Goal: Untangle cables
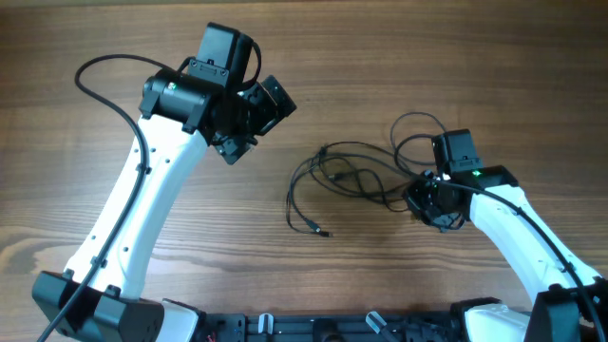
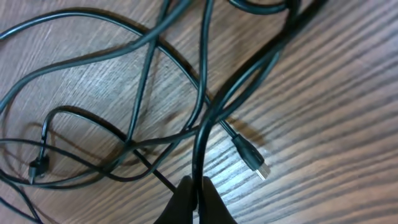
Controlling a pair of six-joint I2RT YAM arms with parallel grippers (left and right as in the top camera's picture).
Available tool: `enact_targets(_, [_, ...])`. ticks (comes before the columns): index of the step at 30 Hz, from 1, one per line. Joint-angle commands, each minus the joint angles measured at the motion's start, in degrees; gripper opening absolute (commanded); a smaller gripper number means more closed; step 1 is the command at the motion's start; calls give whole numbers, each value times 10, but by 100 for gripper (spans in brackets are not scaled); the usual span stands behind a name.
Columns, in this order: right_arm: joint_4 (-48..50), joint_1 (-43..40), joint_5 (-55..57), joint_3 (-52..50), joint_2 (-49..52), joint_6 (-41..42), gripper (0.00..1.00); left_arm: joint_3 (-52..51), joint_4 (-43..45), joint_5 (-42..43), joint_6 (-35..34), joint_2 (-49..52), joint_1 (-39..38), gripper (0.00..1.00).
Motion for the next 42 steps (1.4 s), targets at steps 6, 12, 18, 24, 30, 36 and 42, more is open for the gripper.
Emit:
enact_targets(6, [16,-1,44,-1,18,-29,12,0,-8,-12,22,-8,-3,100])
enact_targets(12, [67,-1,-99,26,1,-197,4,0,-12,-80,22,-8,-3,100])
enact_targets(18, [45,23,-153,182,-134,-330,4,0,31,-22,137,-8,-3,100])
enact_targets(24, [56,32,-145,316,-220,-392,4,0,137,315,361,-8,-3,100])
enact_targets(30, [60,32,-205,328,-244,-398,4,0,215,423,380,-5,-8,100])
enact_targets(36, [61,32,-210,328,-245,-398,4,0,303,448,416,40,-83,100])
enact_targets(42, [52,32,-210,328,-245,-404,4,0,352,446,442,103,-125,100])
